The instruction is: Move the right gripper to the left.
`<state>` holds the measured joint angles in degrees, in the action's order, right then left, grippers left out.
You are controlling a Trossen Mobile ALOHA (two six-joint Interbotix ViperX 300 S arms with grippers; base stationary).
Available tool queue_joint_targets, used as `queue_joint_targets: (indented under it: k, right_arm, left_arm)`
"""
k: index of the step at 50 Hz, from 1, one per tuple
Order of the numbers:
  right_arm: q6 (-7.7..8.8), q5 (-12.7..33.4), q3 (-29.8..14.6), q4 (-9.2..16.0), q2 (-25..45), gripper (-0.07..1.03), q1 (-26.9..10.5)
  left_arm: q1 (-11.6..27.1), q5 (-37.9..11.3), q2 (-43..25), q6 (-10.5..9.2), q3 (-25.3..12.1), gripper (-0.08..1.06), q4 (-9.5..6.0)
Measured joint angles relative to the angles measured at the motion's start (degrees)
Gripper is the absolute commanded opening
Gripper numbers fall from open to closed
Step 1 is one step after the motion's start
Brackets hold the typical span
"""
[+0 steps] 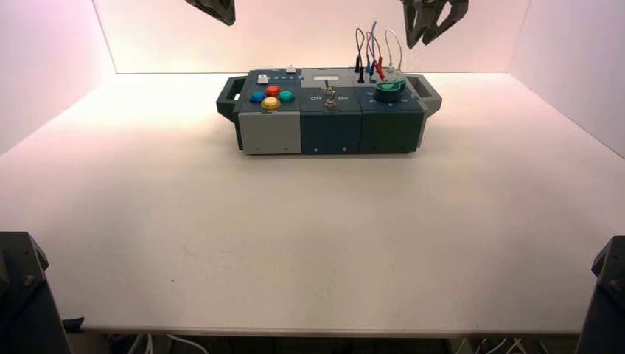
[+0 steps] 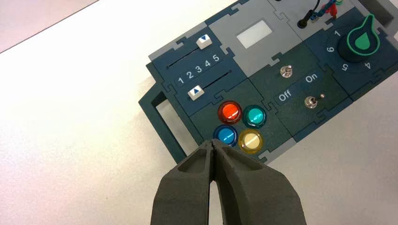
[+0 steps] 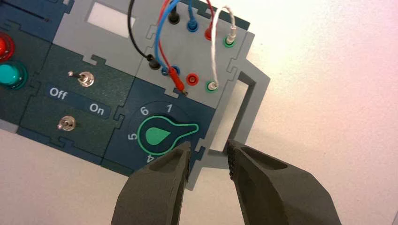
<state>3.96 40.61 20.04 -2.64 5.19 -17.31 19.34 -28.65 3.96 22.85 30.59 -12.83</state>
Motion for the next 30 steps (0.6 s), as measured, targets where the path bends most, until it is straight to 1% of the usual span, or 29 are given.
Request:
queue_joint_targets:
  k: [1, 2, 3, 6, 7, 8, 10, 11, 12, 13, 14, 16, 18, 19, 22, 23, 27, 28, 30]
  right_arm:
    - [-0.44, 0.26, -0.35, -0.09, 0.00, 0.41, -0.53]
    - [-0.44, 0.26, -0.35, -0.09, 0.00, 0.41, -0.53]
    - [-1.23, 0.53, -0.88, -0.18, 0.09, 0.40, -1.67]
    - [-2.37, 0.79, -1.93, -0.35, 0.18, 0.38, -4.04]
    - [-3.69, 0.79, -2.64, -0.53, 0.53, 0.38, -5.62]
    - [-3.87, 0.79, -2.72, -0.62, 0.62, 0.38, -5.80]
    - [-5.63, 0.79, -3.78, -0.70, 1.41, 0.38, -7.47]
    - [-6.24, 0.79, -4.13, -0.70, 1.85, 0.38, -8.00]
    - [-6.33, 0.70, -4.22, -0.70, 1.93, 0.38, -8.00]
    - [-7.29, 0.79, -4.75, -0.79, 2.55, 0.38, -8.70]
    - [-7.38, 0.79, -4.75, -0.79, 2.55, 0.38, -8.79]
    - [-8.70, 0.88, -5.45, -0.79, 3.25, 0.38, -9.49]
    - [-9.49, 0.97, -5.98, -0.79, 3.78, 0.38, -9.84]
    - [-10.55, 1.05, -6.50, -0.88, 4.31, 0.38, -10.11]
    - [-11.95, 1.41, -7.21, -0.88, 5.01, 0.38, -10.37]
    - [-13.10, 1.67, -7.82, -0.88, 5.45, 0.38, -10.55]
    - [-14.68, 2.20, -8.70, -0.97, 6.50, 0.38, -10.72]
    - [-15.38, 2.46, -9.40, -0.97, 7.21, 0.38, -10.90]
    - [-15.91, 2.81, -10.11, -0.97, 7.91, 0.38, -11.16]
  left_arm:
    - [0.00, 0.00, 0.00, 0.00, 0.00, -0.03, 0.00]
    - [0.00, 0.00, 0.00, 0.00, 0.00, -0.03, 0.00]
    - [0.09, 0.00, 0.09, 0.00, 0.00, -0.03, 0.00]
    - [0.09, 0.00, 0.18, 0.00, 0.00, -0.03, 0.00]
    - [0.09, 0.00, 0.35, 0.00, 0.00, -0.03, 0.00]
    - [0.09, 0.00, 0.44, 0.00, 0.00, -0.03, 0.00]
    - [0.09, 0.00, 0.62, 0.00, 0.00, -0.03, 0.00]
    - [0.09, 0.00, 0.70, 0.00, 0.00, -0.03, 0.00]
    - [0.00, 0.00, 0.79, 0.00, 0.00, -0.03, 0.00]
    - [0.00, 0.00, 0.88, 0.00, 0.00, -0.03, 0.00]
    - [0.00, 0.00, 0.88, 0.00, 0.00, -0.03, 0.00]
    - [-0.09, 0.00, 0.97, -0.09, 0.00, -0.03, 0.00]
    - [-0.26, 0.00, 1.05, 0.00, 0.00, -0.03, 0.00]
    - [-0.53, 0.00, 1.05, -0.09, 0.00, -0.03, 0.00]
    - [-0.88, -0.09, 1.05, -0.18, 0.00, -0.03, 0.00]
    - [-1.32, -0.09, 1.05, -0.26, 0.00, -0.03, 0.00]
    - [-1.93, -0.18, 1.05, -0.44, 0.00, -0.03, 0.00]
    - [-2.11, -0.18, 1.05, -0.44, 0.00, -0.03, 0.00]
    - [-2.81, -0.26, 1.05, -0.44, 0.00, -0.03, -0.09]
